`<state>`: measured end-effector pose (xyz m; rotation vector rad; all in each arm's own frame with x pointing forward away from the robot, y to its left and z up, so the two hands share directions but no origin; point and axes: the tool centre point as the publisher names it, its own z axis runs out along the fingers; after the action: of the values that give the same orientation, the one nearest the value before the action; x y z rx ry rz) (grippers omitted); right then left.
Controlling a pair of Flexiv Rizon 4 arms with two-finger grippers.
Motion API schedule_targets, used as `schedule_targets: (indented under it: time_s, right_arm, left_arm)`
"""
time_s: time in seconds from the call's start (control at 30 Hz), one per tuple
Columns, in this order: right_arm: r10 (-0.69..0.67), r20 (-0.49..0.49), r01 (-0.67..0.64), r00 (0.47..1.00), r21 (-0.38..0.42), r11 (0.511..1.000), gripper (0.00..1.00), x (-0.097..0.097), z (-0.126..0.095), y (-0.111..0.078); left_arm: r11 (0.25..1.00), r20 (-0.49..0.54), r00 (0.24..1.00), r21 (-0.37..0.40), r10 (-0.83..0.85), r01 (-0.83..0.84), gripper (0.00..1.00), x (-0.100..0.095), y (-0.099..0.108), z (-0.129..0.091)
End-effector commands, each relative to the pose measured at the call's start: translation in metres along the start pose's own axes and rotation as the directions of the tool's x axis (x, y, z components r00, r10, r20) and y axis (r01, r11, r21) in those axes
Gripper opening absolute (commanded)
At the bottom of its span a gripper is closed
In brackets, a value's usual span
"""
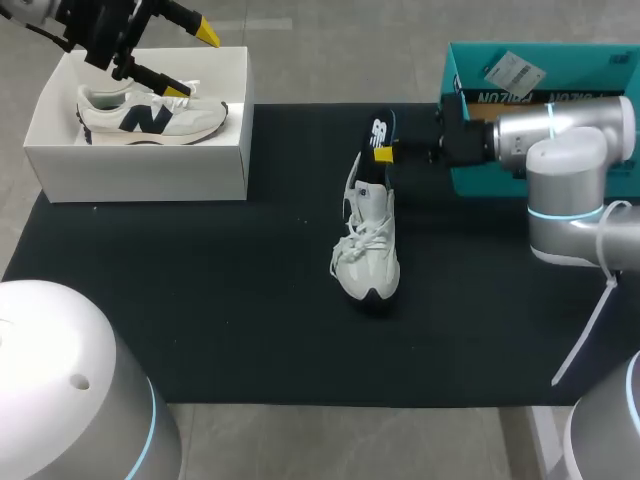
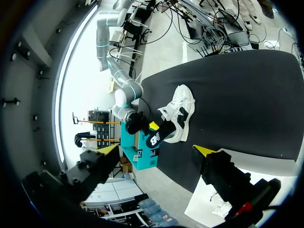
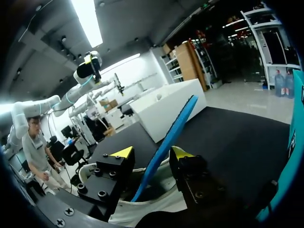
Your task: Take the shoe out of the shoebox, open the shoe tongue, remove and reinsert the insole, then place the shoe into the shoebox
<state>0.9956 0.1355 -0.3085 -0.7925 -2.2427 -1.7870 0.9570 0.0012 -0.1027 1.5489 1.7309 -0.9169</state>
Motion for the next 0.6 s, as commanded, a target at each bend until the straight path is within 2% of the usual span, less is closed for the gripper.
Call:
schedule_targets:
  time_s: [0.03,0.07,0.1,0.13,0.6]
  right_arm:
    - [0.004,-0.012,-0.004,1.000,0.011,1.000,0.35,-0.008,0.005,0.001]
    - [0.006,-0.012,-0.006,1.000,0.013,1.000,0.27,-0.009,0.005,0.000]
    - [0.007,-0.011,-0.007,1.000,0.013,1.000,0.07,-0.009,0.005,-0.001]
    - [0.012,-0.012,-0.011,1.000,0.016,1.000,0.00,-0.010,0.005,-0.002]
    - [0.094,-0.074,-0.088,0.993,0.080,0.993,0.00,0.004,0.014,-0.030]
  left_arm:
    - [1.000,-0.004,1.000,0.001,0.000,0.000,1.00,0.000,0.001,0.000]
    - [1.000,-0.004,1.000,0.001,0.000,0.000,1.00,0.000,0.001,0.000]
    - [1.000,-0.004,1.000,0.001,0.000,0.000,1.00,0.000,0.001,0.000]
    - [1.000,-0.004,1.000,0.001,0.000,0.000,1.00,0.000,0.001,0.000]
    - [1.000,-0.004,1.000,0.001,0.000,0.000,1.00,0.000,0.001,0.000]
